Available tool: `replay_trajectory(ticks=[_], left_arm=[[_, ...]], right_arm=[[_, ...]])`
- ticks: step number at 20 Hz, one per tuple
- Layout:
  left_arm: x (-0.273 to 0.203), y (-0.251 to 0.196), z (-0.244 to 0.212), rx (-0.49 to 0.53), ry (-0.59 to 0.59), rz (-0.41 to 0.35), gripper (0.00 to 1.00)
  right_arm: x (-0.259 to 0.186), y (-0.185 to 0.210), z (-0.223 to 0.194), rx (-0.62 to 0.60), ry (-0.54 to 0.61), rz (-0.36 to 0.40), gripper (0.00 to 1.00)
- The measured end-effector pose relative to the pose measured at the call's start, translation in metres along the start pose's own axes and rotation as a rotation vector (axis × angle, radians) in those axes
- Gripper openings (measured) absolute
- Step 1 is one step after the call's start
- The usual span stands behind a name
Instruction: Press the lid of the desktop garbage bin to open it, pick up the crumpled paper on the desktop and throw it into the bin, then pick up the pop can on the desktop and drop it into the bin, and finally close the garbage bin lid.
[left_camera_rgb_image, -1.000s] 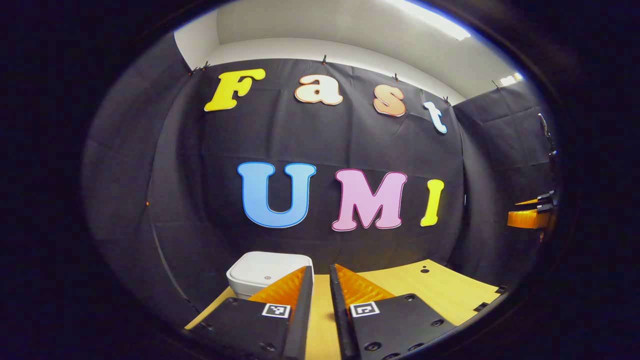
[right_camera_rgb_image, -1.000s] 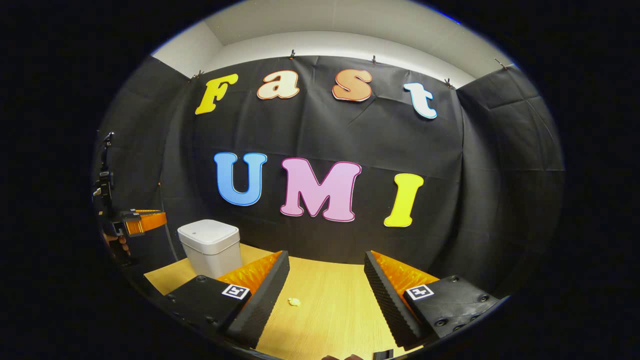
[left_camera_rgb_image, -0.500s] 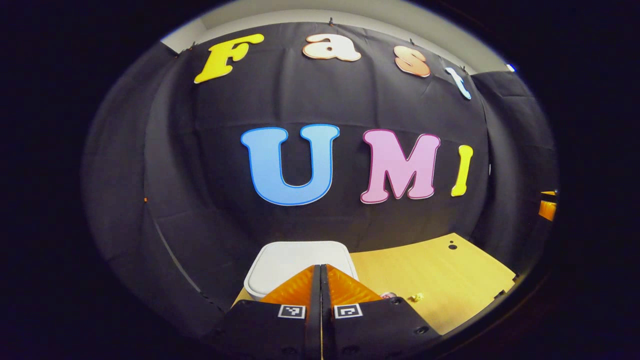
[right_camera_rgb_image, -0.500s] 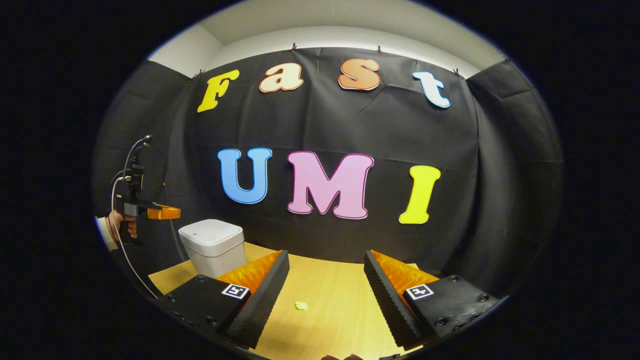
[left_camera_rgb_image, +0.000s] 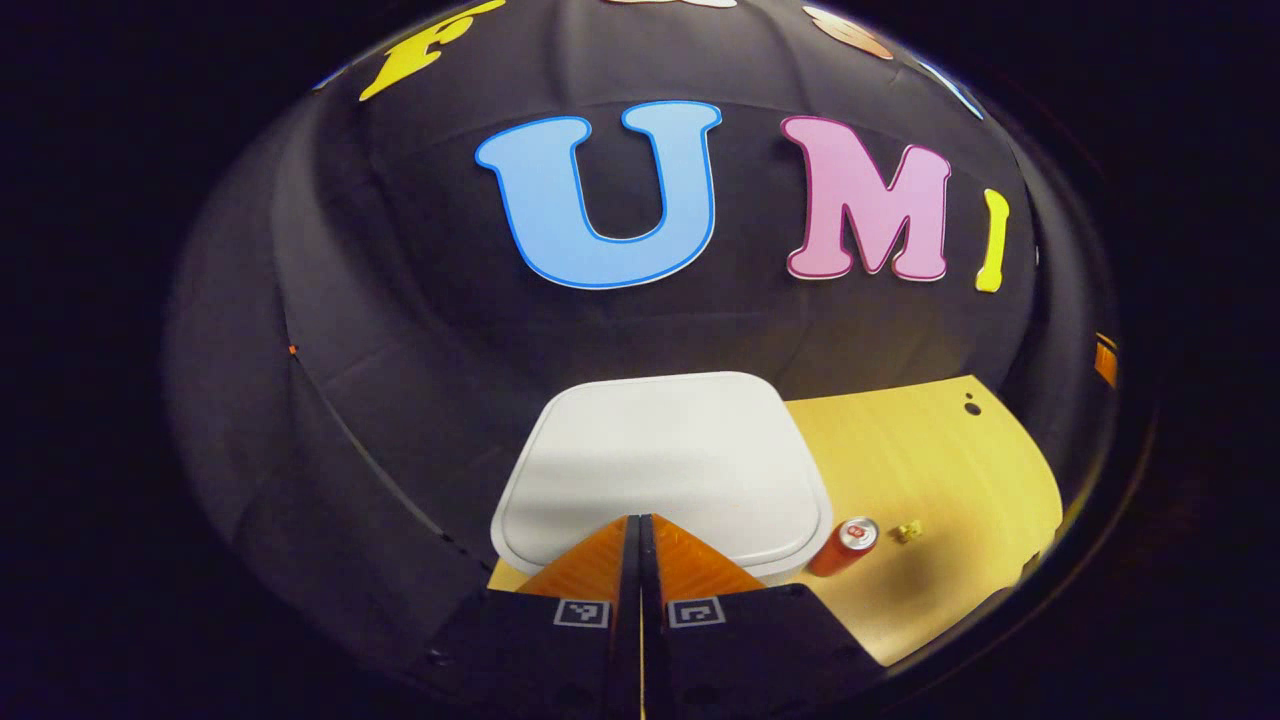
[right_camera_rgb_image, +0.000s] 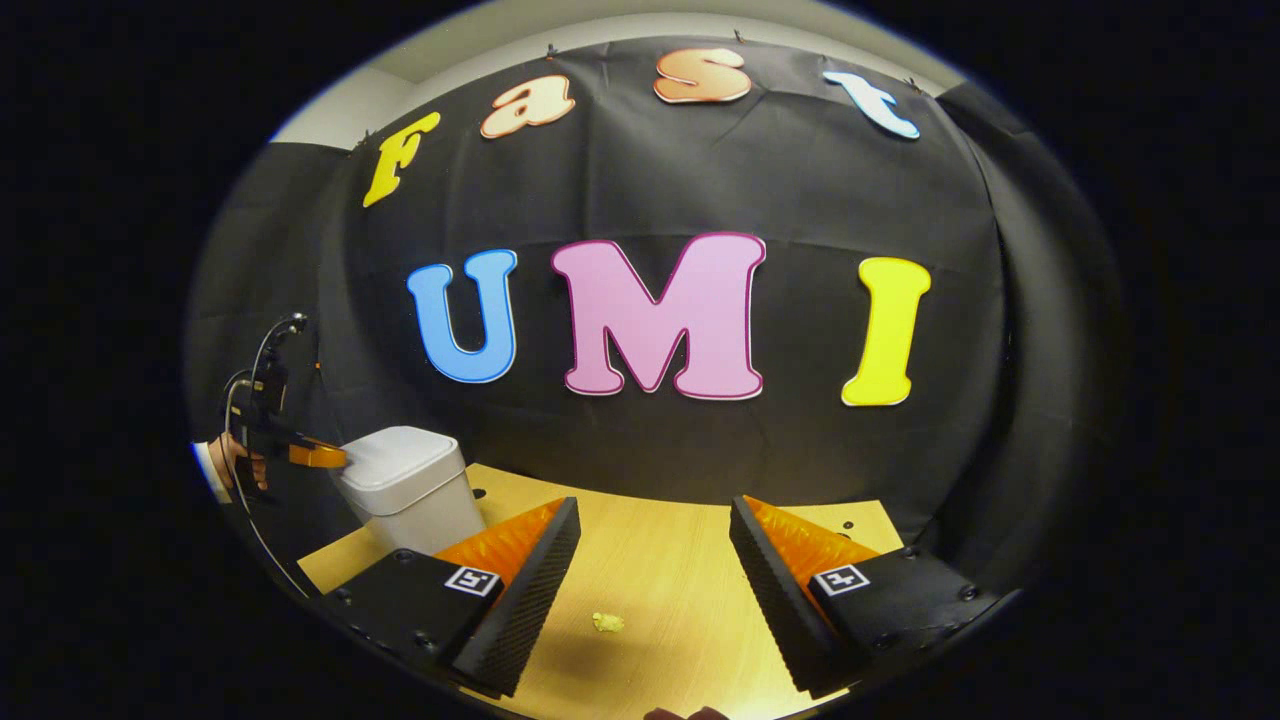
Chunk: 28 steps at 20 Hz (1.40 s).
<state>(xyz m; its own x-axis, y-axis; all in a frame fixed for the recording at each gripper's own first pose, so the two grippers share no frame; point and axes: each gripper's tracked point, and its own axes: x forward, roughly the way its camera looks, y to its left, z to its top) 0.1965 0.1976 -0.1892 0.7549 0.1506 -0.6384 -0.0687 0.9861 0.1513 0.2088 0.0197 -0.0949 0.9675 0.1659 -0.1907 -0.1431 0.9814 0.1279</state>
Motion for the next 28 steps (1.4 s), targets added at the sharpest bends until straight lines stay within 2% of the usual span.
replay_trajectory(ticks=[2,5,8,12,16,19,22,25,26,27,28], left_arm=[[-0.003,-0.001,0.005,0.023,-0.019,-0.002,0.07],[-0.002,0.0,0.002,-0.001,-0.008,-0.03,0.07],[-0.002,-0.005,-0.003,-0.025,0.041,-0.077,0.08],[-0.004,-0.004,-0.006,0.005,0.103,-0.1,0.07],[-0.008,-0.002,0.016,0.016,0.028,-0.114,0.06],[-0.023,0.004,0.053,0.051,-0.118,-0.1,0.06],[-0.034,0.015,0.08,0.069,-0.242,-0.062,0.08],[-0.055,0.038,0.116,0.008,-0.415,0.028,0.18],[-0.067,0.041,0.132,-0.023,-0.502,0.039,0.34],[-0.084,0.041,0.139,-0.037,-0.549,0.047,0.44],[-0.098,0.044,0.146,-0.036,-0.585,0.068,0.7]], right_arm=[[0.015,-0.008,-0.005,0.017,0.022,-0.012,0.97],[0.024,-0.004,-0.002,0.043,0.023,-0.021,0.98],[0.02,0.0,0.002,0.022,0.009,-0.068,0.98],[0.015,0.022,0.005,0.038,-0.011,-0.075,0.98],[0.009,0.032,0.001,0.007,-0.003,-0.075,0.98],[0.01,0.031,-0.017,-0.028,0.038,-0.089,0.98],[0.017,0.037,-0.041,-0.036,0.101,-0.068,0.98],[0.027,0.039,-0.067,-0.067,0.18,-0.048,0.98],[0.029,0.042,-0.075,-0.069,0.199,-0.035,0.99],[0.031,0.044,-0.081,-0.071,0.219,-0.024,0.98],[0.034,0.047,-0.089,-0.075,0.236,-0.014,0.98]])
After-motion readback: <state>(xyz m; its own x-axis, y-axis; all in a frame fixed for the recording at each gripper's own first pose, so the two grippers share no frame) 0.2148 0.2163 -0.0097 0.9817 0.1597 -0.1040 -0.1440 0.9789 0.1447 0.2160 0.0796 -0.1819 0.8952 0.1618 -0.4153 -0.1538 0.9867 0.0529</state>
